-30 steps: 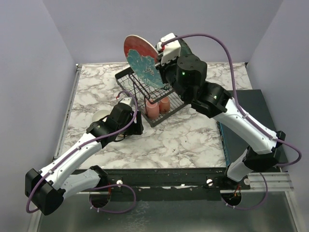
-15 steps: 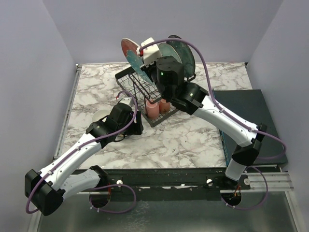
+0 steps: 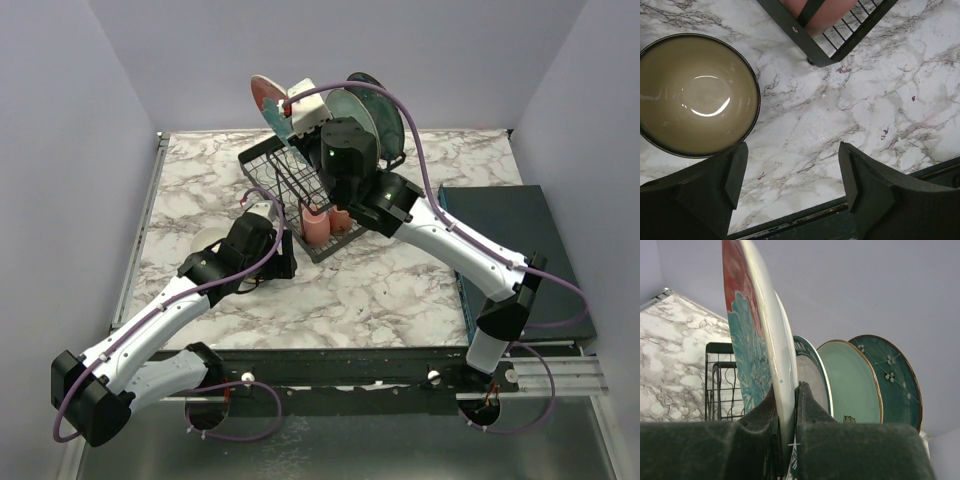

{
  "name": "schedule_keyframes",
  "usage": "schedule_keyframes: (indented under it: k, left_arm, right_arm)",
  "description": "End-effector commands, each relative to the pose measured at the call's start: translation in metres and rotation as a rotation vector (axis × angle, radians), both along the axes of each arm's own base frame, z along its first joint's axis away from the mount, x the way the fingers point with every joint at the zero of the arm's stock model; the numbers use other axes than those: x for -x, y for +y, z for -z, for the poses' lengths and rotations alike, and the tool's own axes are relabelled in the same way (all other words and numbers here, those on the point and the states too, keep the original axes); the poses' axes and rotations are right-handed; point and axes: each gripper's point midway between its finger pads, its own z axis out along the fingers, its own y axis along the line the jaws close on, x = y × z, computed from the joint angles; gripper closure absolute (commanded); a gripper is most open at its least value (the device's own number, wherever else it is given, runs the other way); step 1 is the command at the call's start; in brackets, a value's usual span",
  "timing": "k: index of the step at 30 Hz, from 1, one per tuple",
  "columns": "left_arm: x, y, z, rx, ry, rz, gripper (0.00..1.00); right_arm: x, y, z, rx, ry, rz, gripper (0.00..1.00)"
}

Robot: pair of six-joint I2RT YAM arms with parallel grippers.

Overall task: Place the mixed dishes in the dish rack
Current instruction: Insert the plate into the dish rack.

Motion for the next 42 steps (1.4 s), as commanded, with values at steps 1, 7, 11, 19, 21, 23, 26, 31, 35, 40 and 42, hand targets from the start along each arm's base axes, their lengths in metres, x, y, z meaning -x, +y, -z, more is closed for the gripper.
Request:
schedule_keyframes:
  k: [1, 7, 11, 19, 21, 23, 26, 31, 35, 40, 42]
  left_arm:
    - [0.005, 0.005, 0.003, -0.013, 0.01, 0.005, 0.2]
    - [0.005, 0.005, 0.004, -0.014, 0.01, 0.005, 0.2]
    - [0.005, 0.005, 0.005, -0.018, 0.013, 0.004, 0.2]
    - [0.005, 0.005, 0.005, -0.019, 0.014, 0.003, 0.2]
    - [0.004, 0.005, 0.005, -0.018, 0.013, 0.003, 0.2]
    - [0.004, 0.005, 0.005, -0.019, 0.014, 0.003, 0.2]
    - [0.004, 0.006, 0.005, -0.019, 0.014, 0.003, 0.2]
    - [0.004, 0.005, 0.005, -0.02, 0.015, 0.003, 0.2]
    - [0.005, 0.005, 0.005, -0.019, 0.014, 0.003, 0.2]
    - [0.004, 0.005, 0.005, -0.018, 0.014, 0.004, 0.2]
    - [0.005, 0.005, 0.005, -0.018, 0.015, 0.005, 0.2]
  right_arm:
    - [-0.002, -0.015, -0.05, -0.186, -0.108, 0.032, 1.0]
    - [-0.009, -0.018, -0.041, -0.183, -0.088, 0.036, 1.0]
    - [-0.012, -0.018, -0.034, -0.18, -0.073, 0.037, 1.0]
    - [-0.015, -0.019, -0.022, -0.184, -0.047, 0.03, 1.0]
    - [-0.016, -0.019, -0.022, -0.185, -0.044, 0.028, 1.0]
    - [-0.015, -0.018, -0.023, -0.189, -0.044, 0.025, 1.0]
    - [-0.014, -0.018, -0.024, -0.192, -0.044, 0.023, 1.0]
    - [-0.014, -0.016, -0.021, -0.194, -0.033, 0.016, 1.0]
    - [-0.016, -0.014, -0.015, -0.189, -0.022, 0.015, 1.0]
    - [-0.017, -0.013, -0.01, -0.184, -0.014, 0.014, 1.0]
    - [-0.017, -0.012, -0.008, -0.185, -0.007, 0.01, 1.0]
